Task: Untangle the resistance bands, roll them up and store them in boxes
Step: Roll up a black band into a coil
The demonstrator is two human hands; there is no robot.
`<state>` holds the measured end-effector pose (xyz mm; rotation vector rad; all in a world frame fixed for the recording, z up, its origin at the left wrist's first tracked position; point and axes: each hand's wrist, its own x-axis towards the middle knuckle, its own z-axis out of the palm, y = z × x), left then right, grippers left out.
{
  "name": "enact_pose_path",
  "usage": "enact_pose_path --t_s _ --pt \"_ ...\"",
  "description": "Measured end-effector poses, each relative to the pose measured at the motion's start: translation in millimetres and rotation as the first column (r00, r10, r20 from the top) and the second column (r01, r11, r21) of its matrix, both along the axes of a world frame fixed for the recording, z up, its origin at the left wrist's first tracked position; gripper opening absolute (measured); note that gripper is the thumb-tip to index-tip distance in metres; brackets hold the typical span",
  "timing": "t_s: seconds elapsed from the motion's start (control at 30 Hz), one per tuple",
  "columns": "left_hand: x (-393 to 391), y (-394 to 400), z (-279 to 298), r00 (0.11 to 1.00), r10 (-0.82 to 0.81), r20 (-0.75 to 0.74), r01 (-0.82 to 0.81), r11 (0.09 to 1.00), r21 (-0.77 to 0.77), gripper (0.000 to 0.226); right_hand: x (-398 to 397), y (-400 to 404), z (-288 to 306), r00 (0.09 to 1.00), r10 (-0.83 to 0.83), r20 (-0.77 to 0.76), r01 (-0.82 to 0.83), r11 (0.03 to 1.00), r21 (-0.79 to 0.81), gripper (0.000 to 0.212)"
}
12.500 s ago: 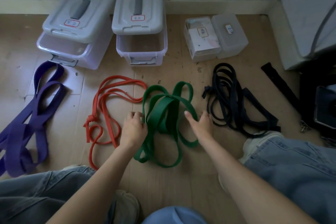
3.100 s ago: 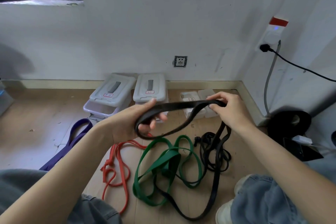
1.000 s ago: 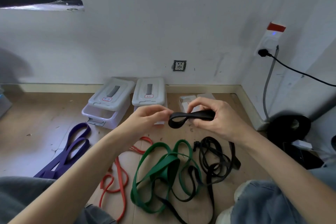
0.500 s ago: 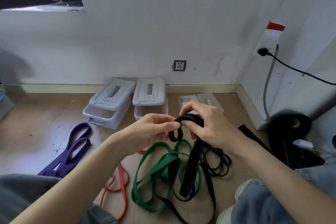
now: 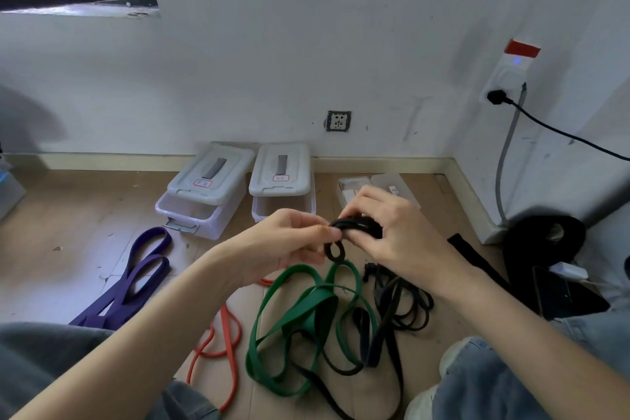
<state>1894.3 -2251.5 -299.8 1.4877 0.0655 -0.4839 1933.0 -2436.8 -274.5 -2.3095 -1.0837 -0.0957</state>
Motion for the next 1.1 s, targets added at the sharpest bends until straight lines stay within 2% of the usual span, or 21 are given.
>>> enact_pose_path --t_s 0.1,0.17,0.3,0.33,0.37,0.4,0.47,0.5,0.6,0.67,0.73,0.83,0.87,1.0,1.1 --pt "2.9 2.8 -3.8 0.984 0.170 -0.048 -0.175 0.974 -0.143 0.024 -0.5 4.9 -1.5 0.994 0.002 -0.111 0.006 0.997 0.070 0.026" --pt "4.3 3.5 -5.3 0.969 0.222 -0.108 -0.242 0.939 -0.243 0.018 -2.9 8.7 -4.9 0.989 -0.012 -0.146 0.023 0.997 0.074 0.037" --pt "1.8 3.3 -4.2 0.962 0.190 -0.195 -0.245 0.917 -0.315 0.022 -5.8 10.6 -6.1 0.992 -0.087 -0.094 0.098 0.988 0.123 0.023" --pt "0.8 5.3 -2.7 0.971 0.161 -0.176 -0.206 0.938 -0.278 0.023 -4.8 8.7 -5.2 0.994 -0.065 -0.093 0.075 0.991 0.111 0.019" --pt "-0.1 8.4 -1.8 0.985 0.121 -0.126 -0.143 0.974 -0.178 0.025 -3.3 6.1 -4.1 0.996 -0.033 -0.087 0.040 0.996 0.081 0.017" --pt "-1.1 11.4 -1.0 0.996 0.073 -0.042 -0.074 0.997 -0.012 0.025 -2.3 3.5 -2.9 0.997 0.009 -0.073 -0.007 1.000 0.030 0.018" --pt "-2.3 13.1 2.8 0.989 -0.052 0.136 0.007 0.950 0.312 0.027 -3.0 1.3 -3.3 0.994 0.105 -0.034 -0.108 0.989 -0.097 0.022" --pt "-2.6 11.2 4.9 0.975 -0.117 0.191 0.030 0.913 0.406 0.028 -4.3 1.4 -4.1 0.990 0.139 -0.013 -0.140 0.979 -0.149 0.025" --pt "-3.7 1.8 9.5 0.943 -0.234 0.236 0.065 0.826 0.559 0.024 -8.2 1.7 -7.8 0.982 0.184 0.053 -0.167 0.959 -0.230 0.027" --pt "-3.9 -1.1 9.5 0.938 -0.214 0.271 0.019 0.815 0.579 0.016 -7.7 1.1 -7.3 0.989 0.140 0.044 -0.129 0.974 -0.186 0.027" --pt "-5.2 -0.4 12.2 0.942 -0.102 0.319 -0.079 0.858 0.507 0.015 -3.0 -1.5 -3.1 0.995 0.044 -0.089 -0.046 0.999 -0.020 0.025" --pt "-5.3 6.4 17.4 0.942 0.123 0.311 -0.207 0.945 0.255 0.023 2.3 -4.0 3.2 0.924 -0.007 -0.382 0.091 0.975 0.202 0.027" --pt "-5.5 7.1 18.2 0.939 0.171 0.299 -0.228 0.959 0.167 0.024 2.3 -3.0 2.5 0.900 0.002 -0.435 0.120 0.960 0.252 0.027" --pt "-4.9 -3.9 4.7 0.911 0.334 0.241 -0.343 0.939 -0.002 0.029 -5.6 10.1 -10.0 0.834 0.007 -0.552 0.236 0.900 0.367 0.029" --pt "-6.0 -11.7 -5.8 0.925 0.340 0.167 -0.333 0.940 -0.070 0.032 -7.3 13.8 -18.0 0.840 -0.080 -0.536 0.308 0.884 0.351 0.030"
